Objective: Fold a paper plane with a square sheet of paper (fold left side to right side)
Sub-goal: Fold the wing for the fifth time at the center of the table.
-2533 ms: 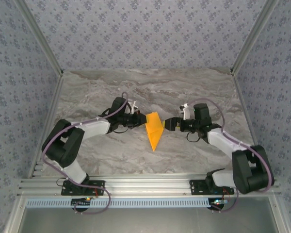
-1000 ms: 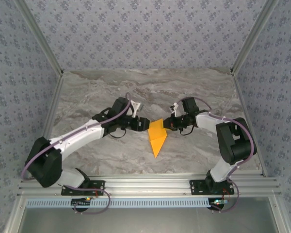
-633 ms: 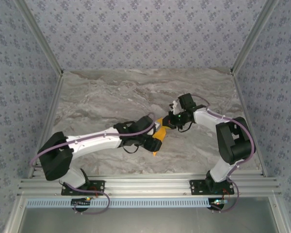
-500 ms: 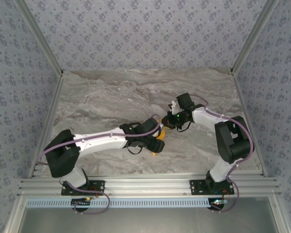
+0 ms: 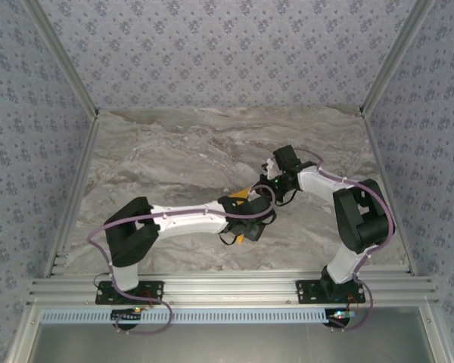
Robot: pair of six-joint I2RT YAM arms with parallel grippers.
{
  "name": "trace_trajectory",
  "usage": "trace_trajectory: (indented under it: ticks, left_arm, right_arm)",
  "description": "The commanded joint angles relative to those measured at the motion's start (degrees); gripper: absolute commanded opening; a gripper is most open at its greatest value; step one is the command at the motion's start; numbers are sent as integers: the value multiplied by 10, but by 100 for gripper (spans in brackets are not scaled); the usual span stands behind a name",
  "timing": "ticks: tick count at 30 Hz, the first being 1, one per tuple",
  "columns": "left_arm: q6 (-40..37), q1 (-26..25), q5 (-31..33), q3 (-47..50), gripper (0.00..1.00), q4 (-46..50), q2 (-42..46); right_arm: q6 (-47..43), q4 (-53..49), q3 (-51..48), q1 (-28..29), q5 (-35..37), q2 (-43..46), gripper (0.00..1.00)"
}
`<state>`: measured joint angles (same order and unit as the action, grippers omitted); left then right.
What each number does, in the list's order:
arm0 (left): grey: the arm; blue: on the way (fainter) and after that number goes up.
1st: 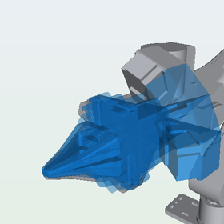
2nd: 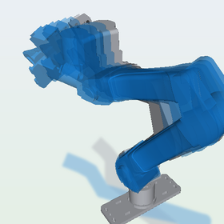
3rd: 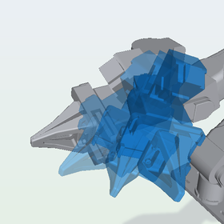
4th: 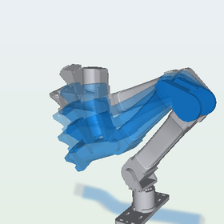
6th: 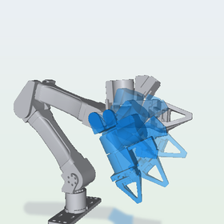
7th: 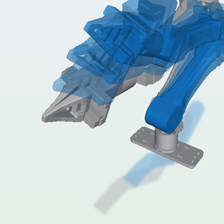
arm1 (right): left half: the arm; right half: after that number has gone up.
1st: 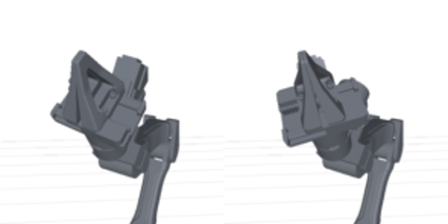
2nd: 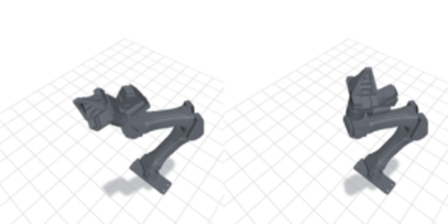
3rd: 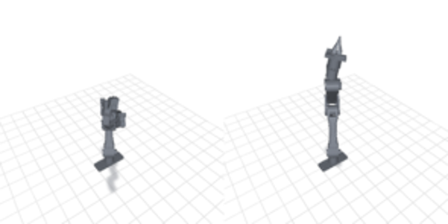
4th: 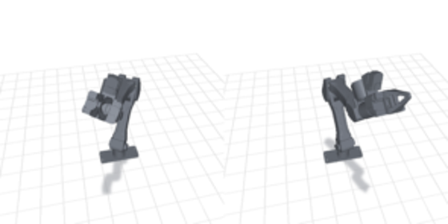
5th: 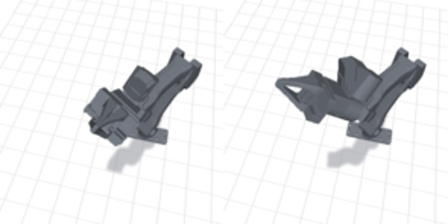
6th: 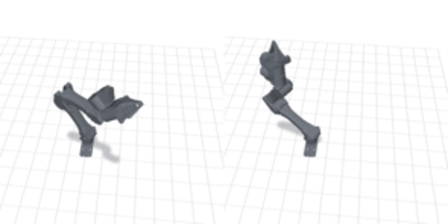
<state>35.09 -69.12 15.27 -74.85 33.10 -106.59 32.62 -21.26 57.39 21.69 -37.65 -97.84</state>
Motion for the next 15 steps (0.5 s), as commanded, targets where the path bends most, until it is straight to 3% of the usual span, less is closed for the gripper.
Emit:
trace_trajectory:
  ticks: [1,15]
  left_arm:
    - [21,-11,42,-29,60,51,-23]
    - [39,-16,31,-28,32,46,-49]
  right_arm:
    - [10,-14,13,4,4,-7,0]
    - [6,-17,11,5,10,-16,0]
